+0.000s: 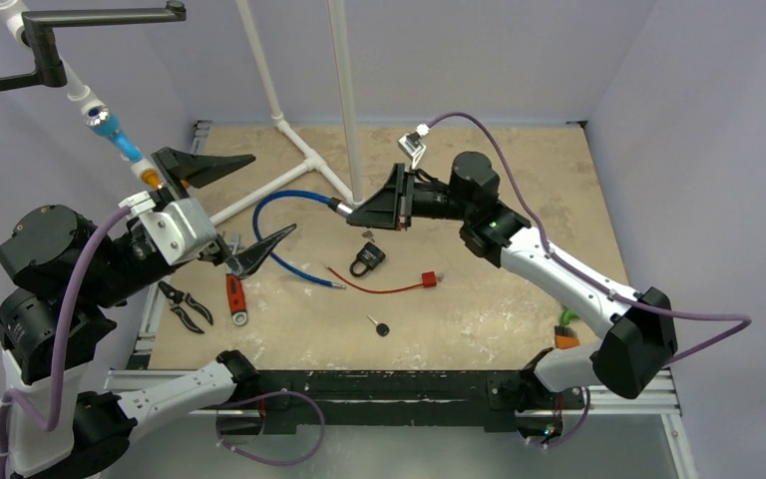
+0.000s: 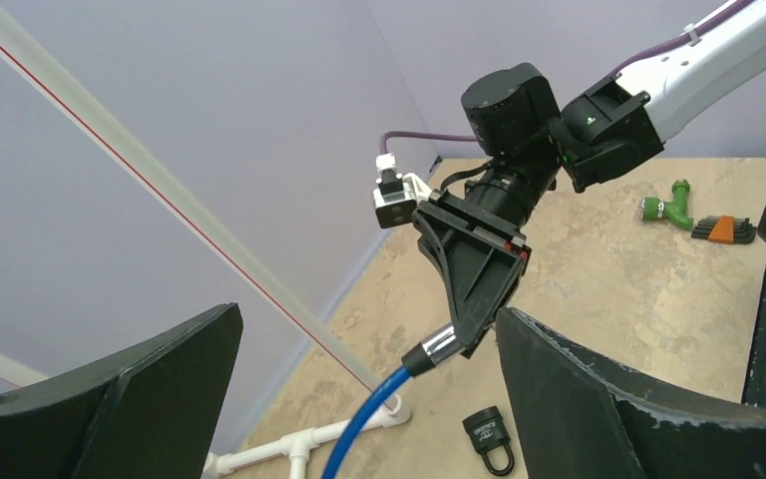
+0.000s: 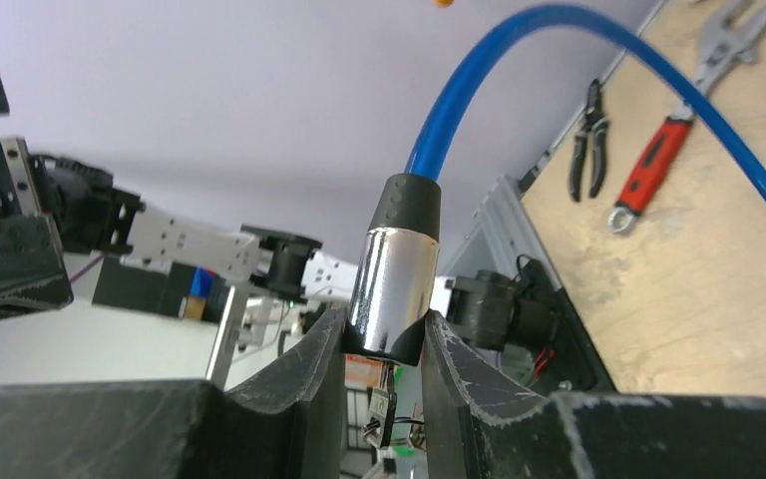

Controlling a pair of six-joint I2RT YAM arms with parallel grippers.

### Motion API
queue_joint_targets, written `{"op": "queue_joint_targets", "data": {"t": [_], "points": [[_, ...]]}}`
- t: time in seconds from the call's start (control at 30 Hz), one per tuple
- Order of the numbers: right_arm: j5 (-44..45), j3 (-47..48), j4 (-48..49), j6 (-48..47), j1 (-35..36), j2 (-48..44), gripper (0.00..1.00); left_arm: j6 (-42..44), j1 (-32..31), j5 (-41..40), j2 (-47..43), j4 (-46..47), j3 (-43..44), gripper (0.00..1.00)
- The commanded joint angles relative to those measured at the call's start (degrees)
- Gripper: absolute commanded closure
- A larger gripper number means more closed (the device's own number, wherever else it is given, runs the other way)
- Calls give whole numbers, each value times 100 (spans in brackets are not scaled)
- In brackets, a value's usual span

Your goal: Unlock with the key

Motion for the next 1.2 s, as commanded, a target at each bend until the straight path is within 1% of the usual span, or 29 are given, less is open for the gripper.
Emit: {"op": "queue_joint_targets", "data": {"t": [0.0,0.07,0.17,0.4,0.5,0.6,0.63,0.73,0.83,1.0,1.1,1.17], "points": [[457,-508,1334,555,-424,-472,100,-219,60,39,41,267,7,0],[587,-809,1620,761,-596,-479,100,-225,81,112,37,256,31,0],[693,-1212,1941,966,-801,-463,100,-219,106,193,27,241,33,3],[465,-1914,1745,719,-1093,-578,100,-170,122,341,-13,243,-79,6],[422,-2100,1228,316,-1130,-900,100,-153,125,410,-15,251,-117,8],[367,-2151,323,-267,-1133,-1190,100,-164,127,456,-14,255,-148,9],[311,-2186,158,-399,-1132,-1244,100,-168,133,470,-7,256,-165,9],[135,-2204,-428,-850,-1137,-1252,100,-185,135,504,-2,263,-199,9],[263,-2089,-1055,-1319,-1168,-1231,100,-204,144,548,11,266,-197,9],[1070,-1717,-2136,-2032,-1201,-1406,100,-214,171,619,-12,235,-205,9],[1739,-1435,-3050,-2619,-1206,-1494,100,-202,218,698,-20,203,-238,9],[1947,-1440,-3367,-2759,-1210,-1645,100,-195,237,754,-43,195,-311,8]]}}
